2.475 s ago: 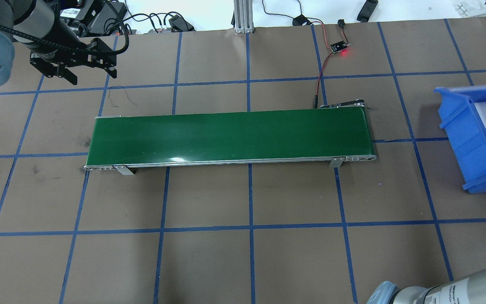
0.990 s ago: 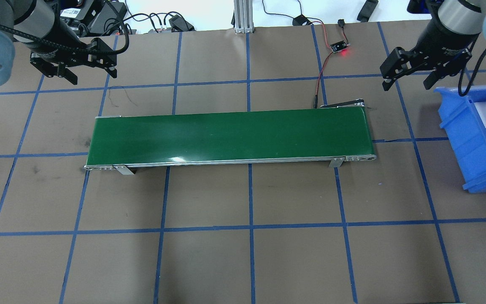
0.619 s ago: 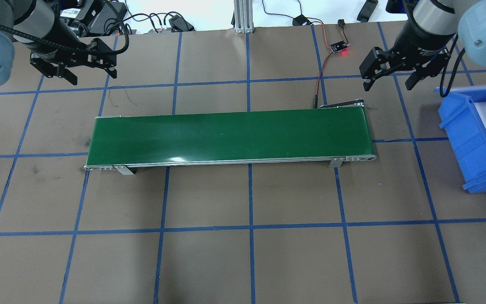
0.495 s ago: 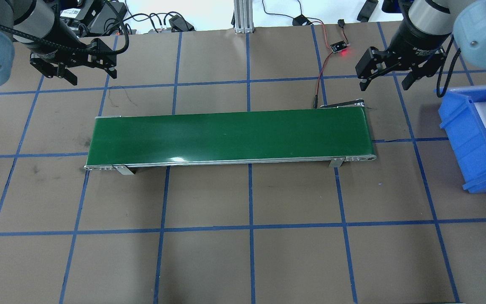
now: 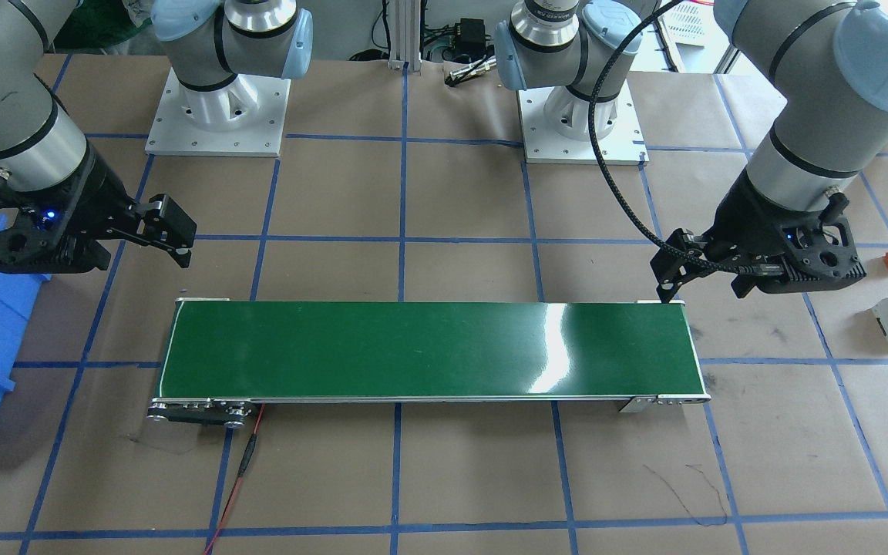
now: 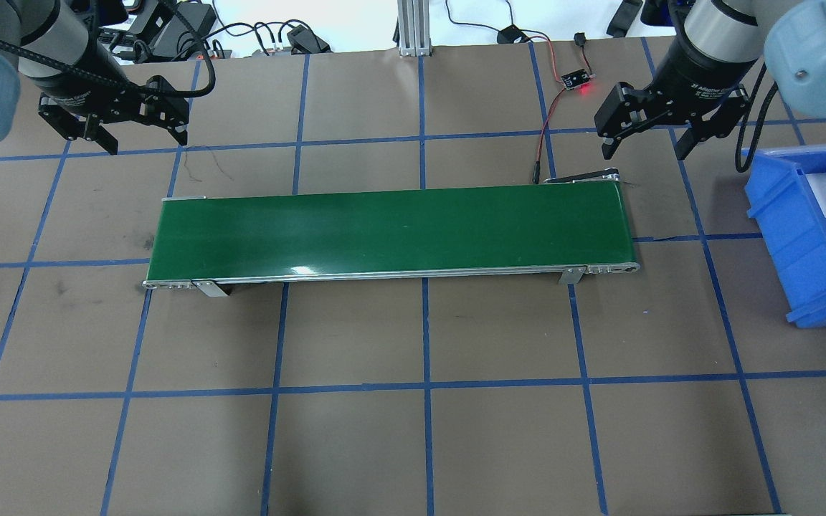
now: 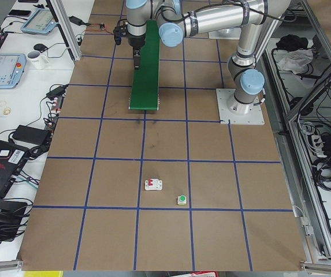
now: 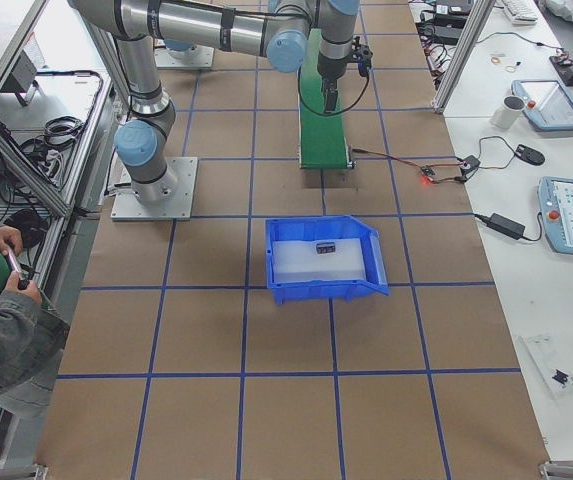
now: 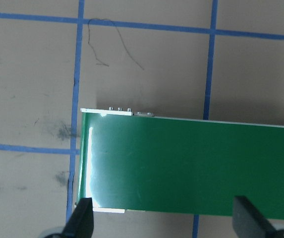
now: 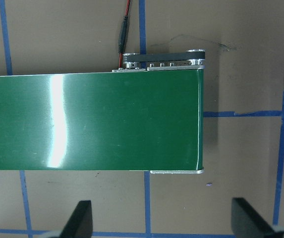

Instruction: Move capacitor from left to right

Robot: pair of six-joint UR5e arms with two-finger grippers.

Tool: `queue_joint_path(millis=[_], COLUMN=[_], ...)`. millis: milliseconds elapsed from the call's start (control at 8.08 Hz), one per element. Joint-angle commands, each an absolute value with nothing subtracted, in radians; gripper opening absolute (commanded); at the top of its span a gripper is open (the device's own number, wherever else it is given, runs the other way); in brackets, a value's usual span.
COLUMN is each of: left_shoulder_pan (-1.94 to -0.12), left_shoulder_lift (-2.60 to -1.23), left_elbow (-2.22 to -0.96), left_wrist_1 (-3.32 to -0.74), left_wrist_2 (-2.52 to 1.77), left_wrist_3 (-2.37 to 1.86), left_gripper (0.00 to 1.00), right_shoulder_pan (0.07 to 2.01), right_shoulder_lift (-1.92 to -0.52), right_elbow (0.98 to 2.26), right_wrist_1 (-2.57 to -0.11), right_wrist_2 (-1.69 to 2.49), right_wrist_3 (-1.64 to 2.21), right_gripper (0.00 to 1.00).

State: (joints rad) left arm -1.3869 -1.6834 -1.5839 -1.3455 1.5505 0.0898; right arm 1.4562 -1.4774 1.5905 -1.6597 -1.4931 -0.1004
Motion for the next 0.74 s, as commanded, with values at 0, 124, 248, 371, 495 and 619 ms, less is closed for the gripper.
queue_joint_path(millis=[0,124,248,371,495,619], left_shoulder_pan=[-1.387,-1.387,-1.387,-1.387,-1.387,-1.387], left_shoulder_lift=[-1.654,-1.652,-1.652,-1.652,-1.652,-1.652], left_elbow=[-1.585,-1.585,-1.585,-1.585,-1.585,-1.585], left_wrist_1=[-1.477,-1.477,-1.477,-1.477,-1.477,-1.476], left_wrist_2=[1.572,1.572,1.572,1.568,1.563,1.562], left_wrist_3=[0.089,0.089,0.089,0.087,0.087,0.087], left_gripper=[1.00,1.00,1.00,1.00,1.00,1.00], right_shoulder_pan=[1.485,1.485,1.485,1.485,1.485,1.485], right_shoulder_lift=[-1.485,-1.485,-1.485,-1.485,-1.485,-1.485], right_elbow=[1.591,1.591,1.591,1.591,1.591,1.591], right_wrist_1=[-1.644,-1.644,-1.644,-1.643,-1.644,-1.644], right_wrist_2=[-1.493,-1.493,-1.496,-1.496,-1.497,-1.497], right_wrist_3=[-0.038,-0.038,-0.038,-0.038,-0.038,-0.038], right_gripper=[1.00,1.00,1.00,1.00,1.00,1.00])
